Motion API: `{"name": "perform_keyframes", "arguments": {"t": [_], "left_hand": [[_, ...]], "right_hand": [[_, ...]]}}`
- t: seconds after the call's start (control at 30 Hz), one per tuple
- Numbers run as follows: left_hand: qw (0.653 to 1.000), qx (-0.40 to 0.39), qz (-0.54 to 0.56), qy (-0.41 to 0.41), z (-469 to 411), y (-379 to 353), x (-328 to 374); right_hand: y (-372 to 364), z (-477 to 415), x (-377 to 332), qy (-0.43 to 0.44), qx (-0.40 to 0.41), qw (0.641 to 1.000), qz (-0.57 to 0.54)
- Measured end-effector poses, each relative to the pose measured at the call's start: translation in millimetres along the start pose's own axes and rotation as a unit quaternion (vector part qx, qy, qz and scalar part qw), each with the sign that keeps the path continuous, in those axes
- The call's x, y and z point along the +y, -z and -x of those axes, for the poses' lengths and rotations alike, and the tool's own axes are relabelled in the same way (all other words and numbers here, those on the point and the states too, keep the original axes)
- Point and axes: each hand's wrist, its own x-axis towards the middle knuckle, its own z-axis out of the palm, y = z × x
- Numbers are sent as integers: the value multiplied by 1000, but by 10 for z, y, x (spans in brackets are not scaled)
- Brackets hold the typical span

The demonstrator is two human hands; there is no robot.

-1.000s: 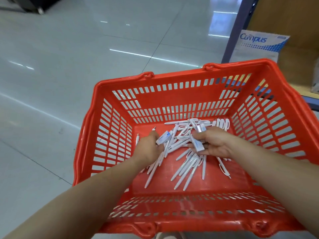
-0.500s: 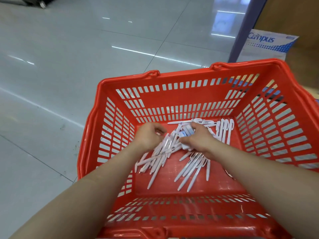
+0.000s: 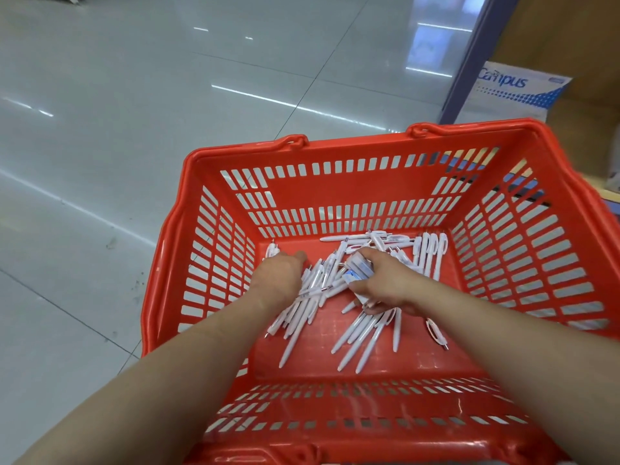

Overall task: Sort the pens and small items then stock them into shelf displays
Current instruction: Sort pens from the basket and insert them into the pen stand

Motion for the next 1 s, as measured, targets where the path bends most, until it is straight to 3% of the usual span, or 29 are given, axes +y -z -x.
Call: {"name": "perform_keyframes", "arguments": {"t": [0.13,0.3,0.43,0.53,0.57,0.6,0.67,0.7,0.77,0.87,1.0], "left_hand": [[999,5,34,22,-15,31,10],[992,11,90,88,-6,53,4],[994,-1,76,81,-36,60,-3],[982,26,172,68,-58,313,105],[963,39,260,60,-39,456,197],[921,33,384,56,1,608,317],[784,-23,618,47,108,922,604],[727,-55,684,40,147,1048,743],[668,-87,738,26,213,1280,1015],[645,-99,758,-9,323,1637,1434],[715,-103,684,-98,415,1966,1964]], "right_hand": [[144,124,-89,7,-29,999,25],[359,249,-232,47,0,990,137],[488,312,-384,52,-11,983,176],[611,378,-483,73,-9,980,187],[662,407,-515,77,-5,982,171],[718,438,-547,81,-1,986,144],[863,538,-642,80,-7,995,58],[941,618,-698,71,-21,997,8],[1107,814,-795,57,-53,994,-79],[1382,1156,-835,71,-67,983,-155],[1758,1588,-713,107,-54,969,-218]]}}
